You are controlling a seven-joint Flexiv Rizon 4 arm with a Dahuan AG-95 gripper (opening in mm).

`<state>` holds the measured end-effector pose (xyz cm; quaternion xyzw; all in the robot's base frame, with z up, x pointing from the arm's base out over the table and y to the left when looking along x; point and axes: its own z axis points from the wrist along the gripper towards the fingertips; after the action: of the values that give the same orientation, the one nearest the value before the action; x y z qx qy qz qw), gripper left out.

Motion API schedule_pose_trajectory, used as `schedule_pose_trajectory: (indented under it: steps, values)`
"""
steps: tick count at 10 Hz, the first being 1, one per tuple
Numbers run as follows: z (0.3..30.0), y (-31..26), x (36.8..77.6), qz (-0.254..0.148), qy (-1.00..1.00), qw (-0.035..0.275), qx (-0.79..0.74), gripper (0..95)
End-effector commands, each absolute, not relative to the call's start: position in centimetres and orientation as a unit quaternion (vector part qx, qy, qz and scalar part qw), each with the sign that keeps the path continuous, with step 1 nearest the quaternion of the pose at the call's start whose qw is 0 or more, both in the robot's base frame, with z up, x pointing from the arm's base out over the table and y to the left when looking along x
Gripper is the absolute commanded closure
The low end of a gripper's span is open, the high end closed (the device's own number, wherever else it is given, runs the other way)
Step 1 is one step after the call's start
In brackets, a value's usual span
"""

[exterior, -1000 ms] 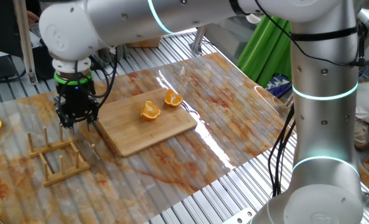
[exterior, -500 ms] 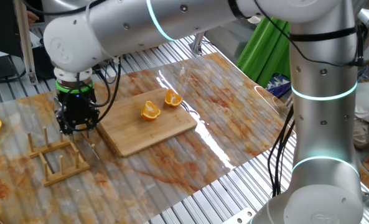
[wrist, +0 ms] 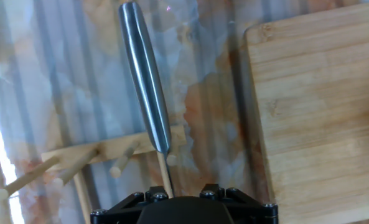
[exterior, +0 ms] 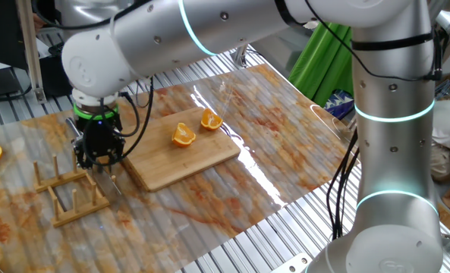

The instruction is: Chop the orange

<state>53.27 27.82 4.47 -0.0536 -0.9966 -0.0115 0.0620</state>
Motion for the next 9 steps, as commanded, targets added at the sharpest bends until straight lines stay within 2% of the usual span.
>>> schedule_pose_trajectory:
  steps: [1,4,5,9]
  values:
    - [4.04,27.76,52.87,-0.01,-0.997,0.06,-0.056,76.0]
    - [3.4,27.86,52.54,-0.011,-0.997,0.059,-0.056,76.0]
    - [3.36,27.86,52.53,-0.01,-0.997,0.059,-0.054,95.0]
    - [3.44,27.94,52.41,-0.009,-0.997,0.058,-0.056,95.0]
